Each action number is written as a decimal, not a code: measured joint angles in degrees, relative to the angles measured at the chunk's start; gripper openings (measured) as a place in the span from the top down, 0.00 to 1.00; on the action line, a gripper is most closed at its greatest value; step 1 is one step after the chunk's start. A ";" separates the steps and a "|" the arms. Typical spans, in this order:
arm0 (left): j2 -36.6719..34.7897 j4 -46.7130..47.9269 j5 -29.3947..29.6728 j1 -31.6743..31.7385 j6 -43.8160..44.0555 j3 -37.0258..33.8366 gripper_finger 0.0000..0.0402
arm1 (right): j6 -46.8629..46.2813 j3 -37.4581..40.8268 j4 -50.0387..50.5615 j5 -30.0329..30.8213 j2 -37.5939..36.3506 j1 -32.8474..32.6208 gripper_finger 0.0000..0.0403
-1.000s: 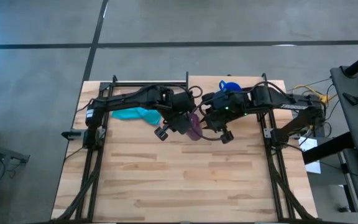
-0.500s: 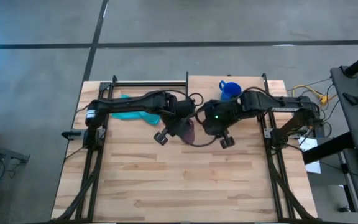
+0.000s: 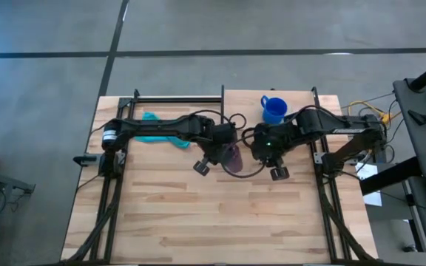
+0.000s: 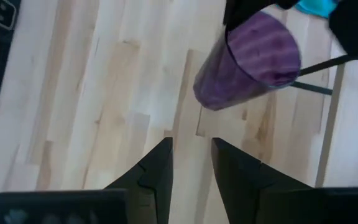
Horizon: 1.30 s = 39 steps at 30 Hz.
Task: Stack small to large cups/mugs on shelf
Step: Put the purple cup into the shelf
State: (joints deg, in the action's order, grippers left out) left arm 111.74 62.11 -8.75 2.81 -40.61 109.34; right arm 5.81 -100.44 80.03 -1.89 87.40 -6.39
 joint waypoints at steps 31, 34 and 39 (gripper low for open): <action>2.22 -7.07 -0.92 -2.32 10.30 -7.07 1.00 | -1.32 0.00 -1.39 0.44 -2.25 0.02 0.74; 2.25 -7.18 -0.92 -2.45 10.35 -8.30 1.00 | -1.32 0.00 -1.44 0.44 -2.25 0.02 0.74; 2.34 -7.68 -1.05 -2.52 11.96 -9.20 1.00 | -1.32 0.00 -1.51 0.44 -2.25 0.02 0.74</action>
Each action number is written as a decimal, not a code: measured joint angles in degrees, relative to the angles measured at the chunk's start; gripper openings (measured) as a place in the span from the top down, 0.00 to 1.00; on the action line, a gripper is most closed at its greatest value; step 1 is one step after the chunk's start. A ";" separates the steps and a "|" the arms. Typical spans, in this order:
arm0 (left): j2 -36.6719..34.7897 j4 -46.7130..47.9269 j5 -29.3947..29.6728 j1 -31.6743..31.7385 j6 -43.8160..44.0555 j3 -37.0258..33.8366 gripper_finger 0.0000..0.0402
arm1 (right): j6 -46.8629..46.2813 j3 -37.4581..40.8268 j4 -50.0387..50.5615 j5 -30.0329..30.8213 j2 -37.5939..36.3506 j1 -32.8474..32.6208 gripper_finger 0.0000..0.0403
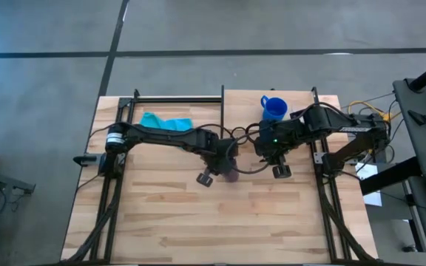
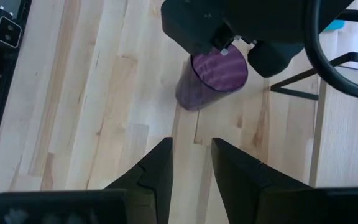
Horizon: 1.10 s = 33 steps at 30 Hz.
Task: Stack small to large cups/mugs on shelf
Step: Put the purple cup into the shelf
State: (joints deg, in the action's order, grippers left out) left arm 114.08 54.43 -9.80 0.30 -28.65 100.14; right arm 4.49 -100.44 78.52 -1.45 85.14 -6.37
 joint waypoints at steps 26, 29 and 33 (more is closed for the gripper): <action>0.00 -5.17 -0.90 -0.04 4.40 -0.03 0.91 | -0.02 0.00 -1.33 -0.02 0.02 0.00 0.74; 0.00 -6.26 -0.90 -0.04 4.42 -0.04 0.87 | -0.02 0.00 -1.33 -0.01 0.02 0.00 0.74; 0.00 -7.17 -0.90 -0.04 4.42 -0.03 0.84 | -0.02 0.00 -1.33 -0.02 0.02 0.00 0.74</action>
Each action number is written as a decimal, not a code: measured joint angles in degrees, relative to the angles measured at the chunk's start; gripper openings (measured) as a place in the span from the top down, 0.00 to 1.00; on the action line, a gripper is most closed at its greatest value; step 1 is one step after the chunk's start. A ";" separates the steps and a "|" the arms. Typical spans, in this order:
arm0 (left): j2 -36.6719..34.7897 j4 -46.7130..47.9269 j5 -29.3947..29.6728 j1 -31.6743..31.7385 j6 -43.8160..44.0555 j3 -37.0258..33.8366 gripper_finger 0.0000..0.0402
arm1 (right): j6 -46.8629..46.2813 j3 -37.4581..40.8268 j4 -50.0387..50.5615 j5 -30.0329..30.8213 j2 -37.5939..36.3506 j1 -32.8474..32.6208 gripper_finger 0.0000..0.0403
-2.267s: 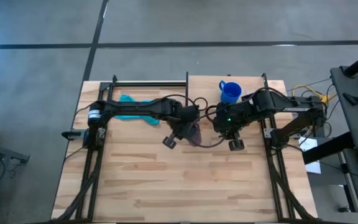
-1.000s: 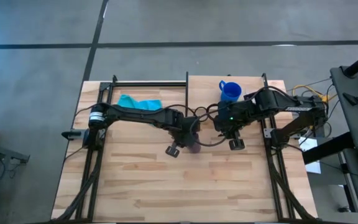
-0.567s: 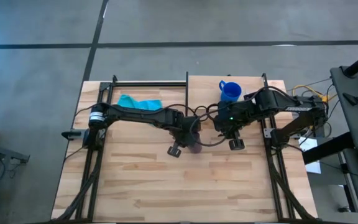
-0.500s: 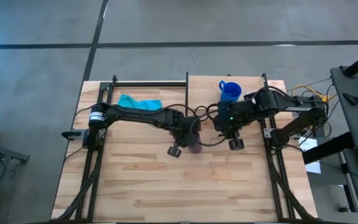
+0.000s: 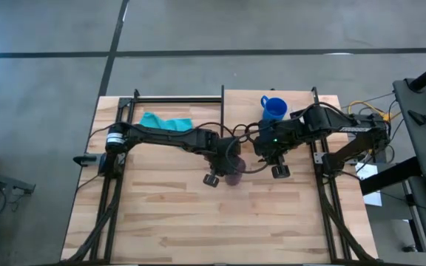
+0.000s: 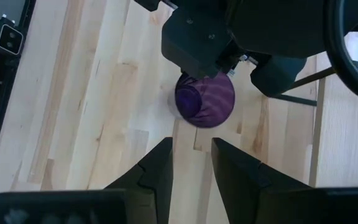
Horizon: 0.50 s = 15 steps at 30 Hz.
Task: Stack small to large cups/mugs on shelf
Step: Put the purple cup into the shelf
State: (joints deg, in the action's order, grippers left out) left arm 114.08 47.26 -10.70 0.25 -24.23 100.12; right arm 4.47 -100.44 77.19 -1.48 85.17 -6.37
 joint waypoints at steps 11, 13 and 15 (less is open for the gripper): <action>-0.11 -0.30 0.00 -0.24 1.53 0.26 0.84 | -3.01 0.00 0.04 0.00 0.00 0.00 0.74; -0.11 -0.24 -0.16 -0.66 1.53 0.26 0.84 | -3.17 0.00 0.08 0.00 0.00 0.00 0.74; -0.14 -0.16 -0.85 -1.06 1.60 0.26 0.84 | -4.28 0.00 0.20 0.00 0.00 0.00 0.74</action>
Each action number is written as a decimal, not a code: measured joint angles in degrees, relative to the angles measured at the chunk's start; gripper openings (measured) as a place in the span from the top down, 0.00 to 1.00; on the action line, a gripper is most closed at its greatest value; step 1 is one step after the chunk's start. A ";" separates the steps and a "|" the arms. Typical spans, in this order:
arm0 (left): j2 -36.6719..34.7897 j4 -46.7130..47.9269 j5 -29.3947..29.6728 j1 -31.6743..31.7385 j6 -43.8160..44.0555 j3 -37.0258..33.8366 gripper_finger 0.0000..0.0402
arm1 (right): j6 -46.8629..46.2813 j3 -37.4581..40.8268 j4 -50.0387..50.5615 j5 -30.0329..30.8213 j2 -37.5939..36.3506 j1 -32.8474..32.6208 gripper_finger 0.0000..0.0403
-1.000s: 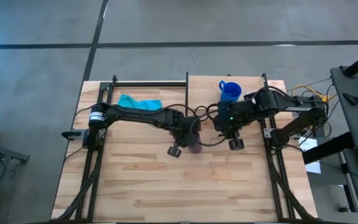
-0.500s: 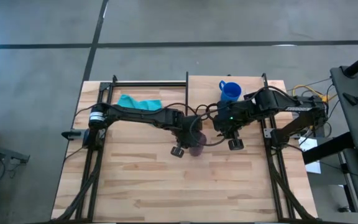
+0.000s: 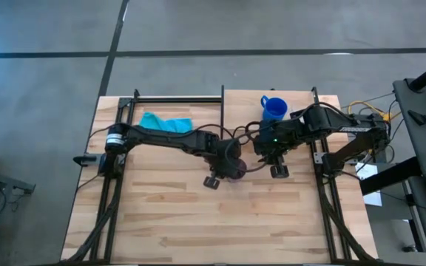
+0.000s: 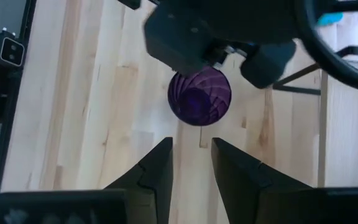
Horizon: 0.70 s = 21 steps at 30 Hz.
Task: Stack small to large cups/mugs on shelf
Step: Put the purple cup into the shelf
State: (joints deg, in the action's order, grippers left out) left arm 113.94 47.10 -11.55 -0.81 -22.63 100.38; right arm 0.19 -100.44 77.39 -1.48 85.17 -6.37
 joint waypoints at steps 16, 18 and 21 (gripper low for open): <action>-11.07 13.45 -0.35 -2.57 7.41 2.56 0.84 | 1.31 6.01 -0.52 -0.46 0.22 -1.46 0.74; -14.19 14.23 0.65 -2.55 7.49 2.40 0.84 | 2.39 8.94 -3.18 -0.47 0.22 -1.70 0.74; -19.33 13.81 4.13 -2.55 7.39 2.36 0.84 | 2.65 13.15 -9.45 -0.45 0.28 -1.64 0.74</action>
State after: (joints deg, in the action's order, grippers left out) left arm 94.61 60.91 -7.42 -3.36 -15.24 102.74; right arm 2.84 -87.30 67.94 -1.93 85.45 -8.01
